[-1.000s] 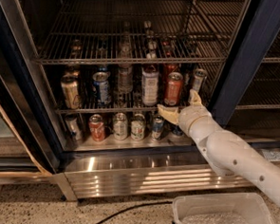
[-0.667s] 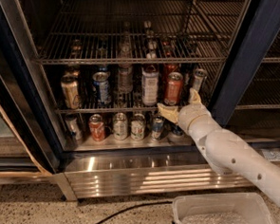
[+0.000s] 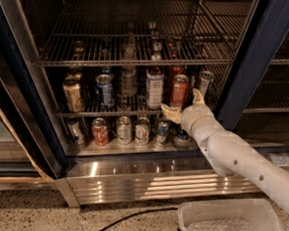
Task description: Pick coke can from middle shelf of fridge
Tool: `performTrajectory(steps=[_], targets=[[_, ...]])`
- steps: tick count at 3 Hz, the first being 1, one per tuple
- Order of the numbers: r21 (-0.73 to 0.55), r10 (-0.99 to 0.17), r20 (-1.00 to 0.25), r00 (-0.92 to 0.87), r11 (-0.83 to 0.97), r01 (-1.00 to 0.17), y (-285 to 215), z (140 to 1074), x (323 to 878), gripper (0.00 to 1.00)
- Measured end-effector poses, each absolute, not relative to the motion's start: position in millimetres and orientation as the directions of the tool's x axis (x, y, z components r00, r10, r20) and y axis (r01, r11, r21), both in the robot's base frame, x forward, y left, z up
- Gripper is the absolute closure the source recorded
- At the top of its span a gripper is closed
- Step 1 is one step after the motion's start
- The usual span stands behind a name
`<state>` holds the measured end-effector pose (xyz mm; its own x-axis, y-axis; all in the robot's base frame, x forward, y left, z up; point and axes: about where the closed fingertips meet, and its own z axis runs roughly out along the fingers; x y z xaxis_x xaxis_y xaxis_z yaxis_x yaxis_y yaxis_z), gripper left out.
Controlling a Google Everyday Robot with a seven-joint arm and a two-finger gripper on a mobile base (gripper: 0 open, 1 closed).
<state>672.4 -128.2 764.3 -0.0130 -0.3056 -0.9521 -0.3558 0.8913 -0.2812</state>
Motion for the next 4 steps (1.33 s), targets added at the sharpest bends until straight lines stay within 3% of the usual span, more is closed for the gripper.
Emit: performTrajectory(steps=[2,4], targets=[[-0.289,-0.31,-0.951,-0.008,0.893,-0.345,-126.5,762.9,681.7,0.36],[-0.293,-0.311,-0.95,-0.006,0.902,-0.316,-130.9,762.6,690.8,0.31]])
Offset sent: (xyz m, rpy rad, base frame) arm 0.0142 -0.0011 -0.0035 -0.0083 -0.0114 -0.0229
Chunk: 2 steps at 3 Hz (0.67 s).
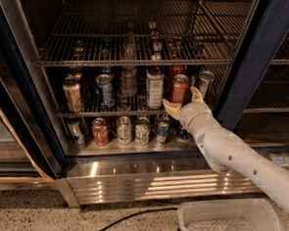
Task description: Pick coke can from middle shelf of fridge
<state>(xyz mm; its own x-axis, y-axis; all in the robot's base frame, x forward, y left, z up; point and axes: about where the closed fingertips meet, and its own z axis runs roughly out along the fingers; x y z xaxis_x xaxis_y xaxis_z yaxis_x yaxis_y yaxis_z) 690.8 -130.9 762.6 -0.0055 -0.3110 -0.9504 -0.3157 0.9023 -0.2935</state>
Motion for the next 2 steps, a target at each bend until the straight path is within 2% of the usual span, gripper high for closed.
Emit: performTrajectory(steps=[1,2], targets=[[-0.299,-0.314,-0.949,-0.004,0.908,-0.293,-136.4,763.6,695.8,0.26],[-0.293,-0.303,-0.953,0.002,0.918,-0.267,-134.1,763.4,718.3,0.26]])
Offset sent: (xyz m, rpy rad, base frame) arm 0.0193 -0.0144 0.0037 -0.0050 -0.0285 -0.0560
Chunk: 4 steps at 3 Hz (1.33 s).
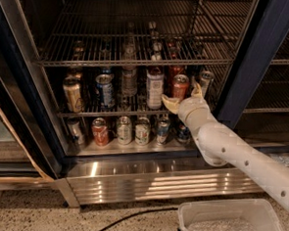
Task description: Pick coke can from middle shelf of fridge
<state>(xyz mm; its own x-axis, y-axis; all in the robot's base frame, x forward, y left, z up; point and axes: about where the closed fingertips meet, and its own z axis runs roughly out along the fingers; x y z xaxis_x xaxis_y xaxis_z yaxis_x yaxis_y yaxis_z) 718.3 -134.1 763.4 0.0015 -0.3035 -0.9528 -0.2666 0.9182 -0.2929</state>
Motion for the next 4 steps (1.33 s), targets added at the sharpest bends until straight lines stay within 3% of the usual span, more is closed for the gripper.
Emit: performTrajectory(steps=[1,4], targets=[[-0.296,-0.308,-0.951,-0.002,0.916,-0.272,-128.1,760.9,724.8,0.31],[-0.307,-0.319,-0.948,-0.012,0.921,-0.241,-140.2,759.0,730.9,0.29]])
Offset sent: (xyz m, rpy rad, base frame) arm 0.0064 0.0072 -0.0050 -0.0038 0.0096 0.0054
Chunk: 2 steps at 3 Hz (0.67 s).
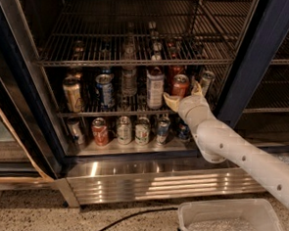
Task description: Pick coke can from middle shelf of fridge
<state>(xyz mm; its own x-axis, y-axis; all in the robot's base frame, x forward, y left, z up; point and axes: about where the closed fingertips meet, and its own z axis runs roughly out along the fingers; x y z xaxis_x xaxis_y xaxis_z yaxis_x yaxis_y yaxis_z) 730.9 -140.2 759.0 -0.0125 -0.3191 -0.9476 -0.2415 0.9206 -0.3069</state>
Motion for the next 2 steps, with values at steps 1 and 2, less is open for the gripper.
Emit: performTrajectory(steps=[1,2], targets=[[-0.308,-0.32,-0.947,-0.026,0.929,-0.204,-159.0,758.0,731.1,0.29],[-0.307,-0.319,-0.947,-0.027,0.929,-0.205,-158.3,757.2,731.1,0.29]])
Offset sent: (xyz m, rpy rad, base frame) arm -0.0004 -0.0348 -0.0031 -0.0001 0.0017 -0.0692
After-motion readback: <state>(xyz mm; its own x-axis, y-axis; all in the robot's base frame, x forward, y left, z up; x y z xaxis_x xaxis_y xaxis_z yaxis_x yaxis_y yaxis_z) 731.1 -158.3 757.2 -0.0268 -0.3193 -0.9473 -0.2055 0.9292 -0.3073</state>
